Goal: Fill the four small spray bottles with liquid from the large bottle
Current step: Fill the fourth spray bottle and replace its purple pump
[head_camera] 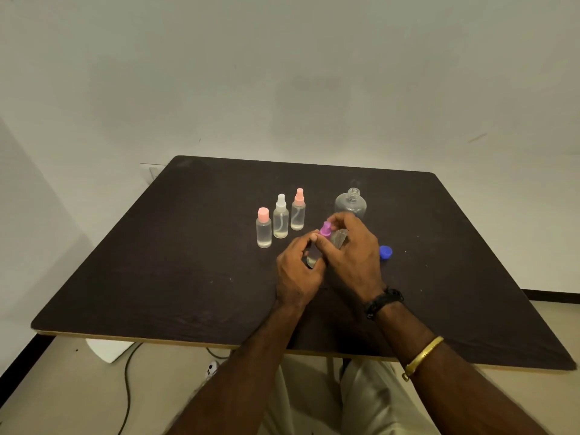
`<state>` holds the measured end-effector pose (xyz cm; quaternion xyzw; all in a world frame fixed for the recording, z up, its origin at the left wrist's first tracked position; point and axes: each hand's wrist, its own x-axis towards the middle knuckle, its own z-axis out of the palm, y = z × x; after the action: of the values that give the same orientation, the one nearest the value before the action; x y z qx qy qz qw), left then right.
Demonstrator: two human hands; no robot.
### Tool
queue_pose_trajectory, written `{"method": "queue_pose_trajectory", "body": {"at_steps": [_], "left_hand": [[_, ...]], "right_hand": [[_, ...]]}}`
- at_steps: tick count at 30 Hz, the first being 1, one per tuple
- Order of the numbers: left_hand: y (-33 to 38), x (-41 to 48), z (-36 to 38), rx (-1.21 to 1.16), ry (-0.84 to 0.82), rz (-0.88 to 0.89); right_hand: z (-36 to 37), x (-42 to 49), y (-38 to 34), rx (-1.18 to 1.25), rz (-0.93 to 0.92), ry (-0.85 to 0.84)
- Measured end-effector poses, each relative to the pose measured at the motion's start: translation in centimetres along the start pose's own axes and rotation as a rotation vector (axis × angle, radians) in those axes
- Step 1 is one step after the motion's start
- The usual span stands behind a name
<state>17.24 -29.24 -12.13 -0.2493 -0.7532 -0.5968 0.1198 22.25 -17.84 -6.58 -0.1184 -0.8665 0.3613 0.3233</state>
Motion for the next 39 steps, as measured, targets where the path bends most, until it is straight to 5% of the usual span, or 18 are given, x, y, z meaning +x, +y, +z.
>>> {"method": "queue_pose_trajectory", "body": {"at_steps": [16, 23, 28, 35, 39], "left_hand": [[0.04, 0.1, -0.1, -0.029, 0.001, -0.02], [0.24, 0.0, -0.08, -0.005, -0.005, 0.009], [-0.05, 0.06, -0.09, -0.027, 0.011, -0.006], [0.22, 0.09, -0.06, -0.006, 0.017, 0.004], [-0.17, 0.18, -0.05, -0.024, 0.03, -0.024]], "right_hand": [[-0.03, -0.21, -0.07, 0.162, 0.006, -0.077], [0.03, 0.24, 0.01, 0.0, 0.008, 0.029], [-0.12, 0.1, -0.19, 0.192, 0.03, -0.125], [0.13, 0.31, -0.22, 0.082, 0.058, -0.029], [0.11, 0.2, -0.19, 0.206, 0.091, -0.13]]}}
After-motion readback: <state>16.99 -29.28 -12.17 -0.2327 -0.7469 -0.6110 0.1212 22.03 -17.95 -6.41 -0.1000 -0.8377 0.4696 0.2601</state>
